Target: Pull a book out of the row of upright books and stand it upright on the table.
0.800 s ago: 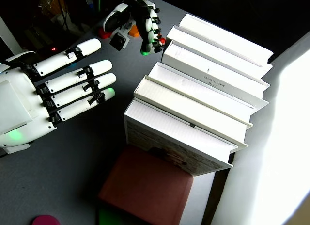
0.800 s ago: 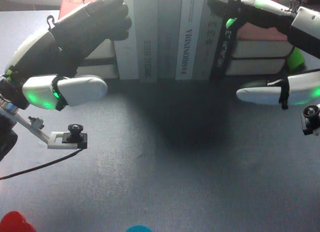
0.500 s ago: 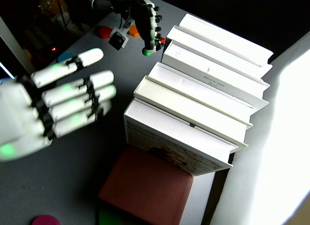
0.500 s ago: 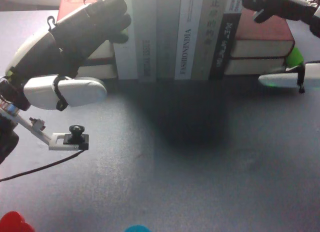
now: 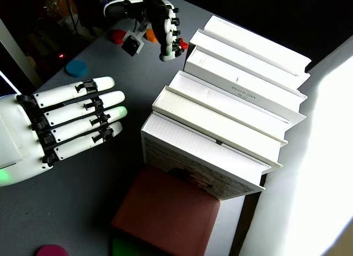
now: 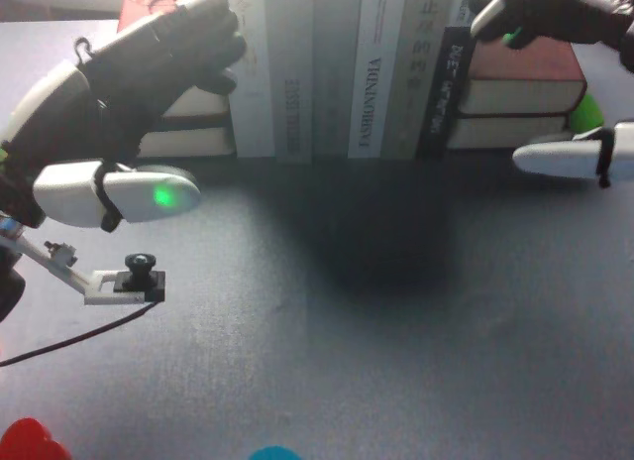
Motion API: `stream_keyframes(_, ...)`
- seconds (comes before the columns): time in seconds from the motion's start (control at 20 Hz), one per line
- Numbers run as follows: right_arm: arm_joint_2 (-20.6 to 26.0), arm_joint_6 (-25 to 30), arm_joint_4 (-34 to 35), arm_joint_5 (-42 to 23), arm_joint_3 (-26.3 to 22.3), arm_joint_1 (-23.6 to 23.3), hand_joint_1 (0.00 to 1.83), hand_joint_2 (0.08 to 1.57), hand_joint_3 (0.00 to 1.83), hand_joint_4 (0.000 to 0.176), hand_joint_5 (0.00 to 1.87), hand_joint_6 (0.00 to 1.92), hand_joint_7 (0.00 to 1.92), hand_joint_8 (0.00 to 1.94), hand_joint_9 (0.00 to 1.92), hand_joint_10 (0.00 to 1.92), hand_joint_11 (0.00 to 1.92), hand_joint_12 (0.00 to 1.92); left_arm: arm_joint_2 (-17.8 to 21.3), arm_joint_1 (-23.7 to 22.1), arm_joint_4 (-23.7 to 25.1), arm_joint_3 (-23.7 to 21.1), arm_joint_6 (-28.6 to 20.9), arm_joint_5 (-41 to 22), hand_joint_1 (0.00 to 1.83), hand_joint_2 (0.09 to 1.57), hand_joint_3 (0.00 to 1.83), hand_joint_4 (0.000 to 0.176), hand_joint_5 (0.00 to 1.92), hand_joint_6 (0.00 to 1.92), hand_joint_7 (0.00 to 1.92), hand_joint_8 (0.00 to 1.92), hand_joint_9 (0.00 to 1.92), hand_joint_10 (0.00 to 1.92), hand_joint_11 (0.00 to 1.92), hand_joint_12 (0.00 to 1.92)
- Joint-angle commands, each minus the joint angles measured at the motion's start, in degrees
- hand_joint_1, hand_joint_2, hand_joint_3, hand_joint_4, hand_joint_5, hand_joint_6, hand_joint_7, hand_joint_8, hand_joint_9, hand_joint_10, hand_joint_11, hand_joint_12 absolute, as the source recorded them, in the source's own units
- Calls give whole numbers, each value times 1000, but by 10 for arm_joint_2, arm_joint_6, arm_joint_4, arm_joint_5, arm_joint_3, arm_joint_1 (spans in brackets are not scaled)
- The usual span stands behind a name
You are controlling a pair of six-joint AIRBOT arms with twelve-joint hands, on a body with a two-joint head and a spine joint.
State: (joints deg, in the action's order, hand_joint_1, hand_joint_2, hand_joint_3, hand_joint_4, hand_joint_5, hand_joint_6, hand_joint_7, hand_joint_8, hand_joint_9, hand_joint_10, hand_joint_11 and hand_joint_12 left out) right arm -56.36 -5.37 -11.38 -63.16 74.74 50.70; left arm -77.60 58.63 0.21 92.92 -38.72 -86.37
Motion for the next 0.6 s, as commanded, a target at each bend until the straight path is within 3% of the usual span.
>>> stream_keyframes(0.0, 0, 2, 21, -66, -1, -6, 891, 1059, 6, 2, 40, 841, 301, 46, 364, 82, 13, 1346, -2, -5, -13, 2, -6, -66, 1073, 756, 2, 0, 395, 34, 303, 1, 358, 20, 0, 1270)
stream_keyframes(0.1, 0, -3, 23, -66, 2, -6, 891, 1059, 6, 2, 40, 841, 301, 46, 364, 82, 13, 1346, -3, -5, -15, 3, -6, -65, 1073, 756, 2, 0, 395, 34, 303, 1, 358, 20, 0, 1270)
stream_keyframes(0.15, 1, -8, 24, -61, 2, -6, 847, 1073, 10, 80, 23, 418, 146, 22, 279, 42, 2, 1450, -3, -4, -17, 4, -6, -65, 1045, 741, 0, 0, 415, 39, 355, 16, 399, 35, 0, 1314)
stream_keyframes(0.2, 2, -11, 24, -56, 4, -6, 1041, 1064, 2, 172, 222, 59, 85, 1, 167, 12, 0, 910, -4, -2, -19, 5, -6, -66, 1081, 680, 0, 11, 361, 13, 367, 17, 405, 36, 0, 1326)
stream_keyframes(0.25, 4, -14, 24, -53, 6, -6, 1039, 1106, 9, 176, 281, 6, 140, 4, 173, 2, 0, 803, -4, -1, -21, 6, -6, -66, 1057, 719, 0, 2, 334, 1, 335, 0, 389, 23, 0, 1249)
stream_keyframes(0.3, 5, -14, 24, -51, 8, -6, 988, 1112, 9, 176, 310, 7, 116, 0, 140, 0, 0, 863, -4, 0, -21, 6, -6, -66, 1008, 735, 0, 0, 285, 0, 310, 0, 388, 20, 0, 1289)
stream_keyframes(0.35, 7, -17, 24, -49, 10, -6, 970, 1130, 15, 169, 342, 8, 115, 1, 122, 2, 0, 938, -4, 1, -22, 7, -6, -65, 988, 753, 6, 1, 268, 0, 289, 0, 368, 10, 0, 1259)
stream_keyframes(0.4, 8, -18, 24, -48, 11, -8, 871, 1174, 34, 163, 352, 5, 66, 0, 52, 0, 0, 892, -4, 1, -23, 7, -6, -65, 938, 794, 17, 13, 241, 0, 261, 0, 328, 4, 0, 1150)
stream_keyframes(0.45, 10, -21, 23, -48, 12, -13, 864, 1189, 42, 140, 392, 7, 19, 0, 10, 0, 0, 862, -4, 3, -24, 7, -6, -64, 916, 799, 12, 19, 247, 4, 261, 1, 312, 1, 0, 1068)
stream_keyframes(0.5, 11, -21, 21, -47, 13, -16, 885, 1184, 44, 109, 482, 8, 3, 0, 1, 0, 0, 930, -4, 4, -24, 8, -6, -64, 890, 810, 15, 0, 265, 11, 277, 8, 320, 5, 0, 1050)
stream_keyframes(0.55, 13, -22, 17, -47, 12, -23, 898, 1191, 63, 125, 547, 6, 0, 0, 0, 0, 0, 853, -4, 4, -25, 8, -6, -64, 907, 827, 14, 0, 262, 6, 239, 6, 266, 6, 0, 924)
